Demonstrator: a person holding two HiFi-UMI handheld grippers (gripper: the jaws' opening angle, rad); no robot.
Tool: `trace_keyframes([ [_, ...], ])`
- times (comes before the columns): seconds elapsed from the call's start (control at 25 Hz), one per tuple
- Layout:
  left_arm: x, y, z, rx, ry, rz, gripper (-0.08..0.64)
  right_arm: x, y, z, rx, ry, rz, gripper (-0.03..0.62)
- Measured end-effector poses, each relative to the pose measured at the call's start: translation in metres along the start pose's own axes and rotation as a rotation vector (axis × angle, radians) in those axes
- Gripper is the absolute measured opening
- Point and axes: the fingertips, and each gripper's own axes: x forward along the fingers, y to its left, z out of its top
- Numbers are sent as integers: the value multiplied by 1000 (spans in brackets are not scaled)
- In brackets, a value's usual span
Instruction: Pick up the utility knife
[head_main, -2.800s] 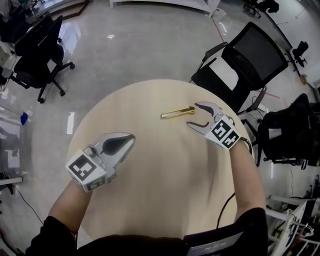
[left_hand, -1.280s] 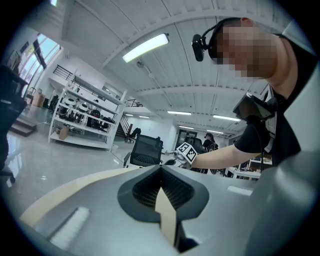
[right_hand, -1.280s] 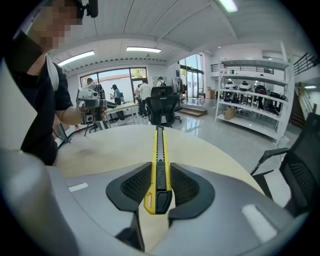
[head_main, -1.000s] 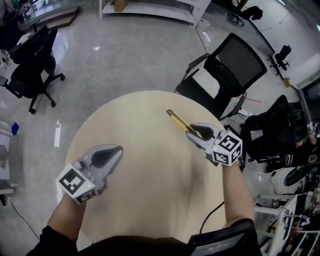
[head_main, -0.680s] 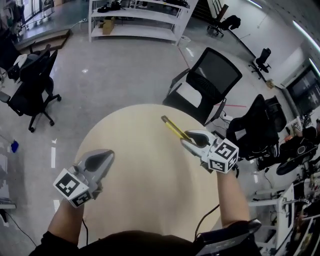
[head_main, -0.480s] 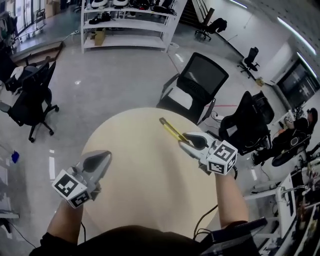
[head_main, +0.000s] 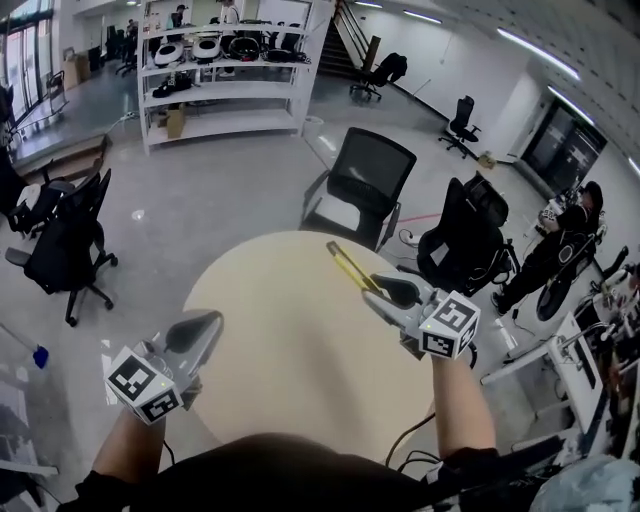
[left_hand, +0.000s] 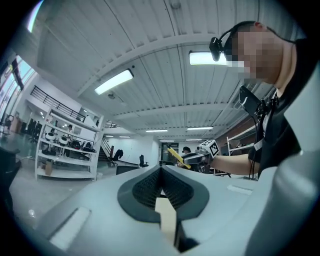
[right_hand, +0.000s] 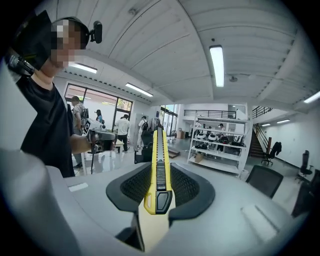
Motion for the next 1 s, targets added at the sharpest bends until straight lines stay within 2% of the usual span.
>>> trace_keyframes([
  [0.16, -18, -20, 10, 9, -9, -27, 0, -27, 27, 14, -8, -43, -43, 132],
  [0.28, -30, -39, 6, -8, -20, 5, 0, -42, 41, 18, -33, -61, -27, 132],
  [0.4, -37, -70, 4, 8, -22, 23, 0, -69, 56, 14, -37, -89, -17, 132],
  [0.52, -35, -104, 0, 22, -30, 62, 0, -98, 58, 6, -32, -121, 5, 132],
  [0.72, -22, -164, -20, -12, -39, 134, -1, -145, 58, -12, -42, -135, 80, 132],
  [0.88, -9, -198, -29, -37, -37, 153, 0, -177, 55, -19, -37, -145, 113, 132],
  [1.0, -10, -207, -28, -26, -39, 153, 0, -189, 57, -23, -37, -148, 107, 132],
])
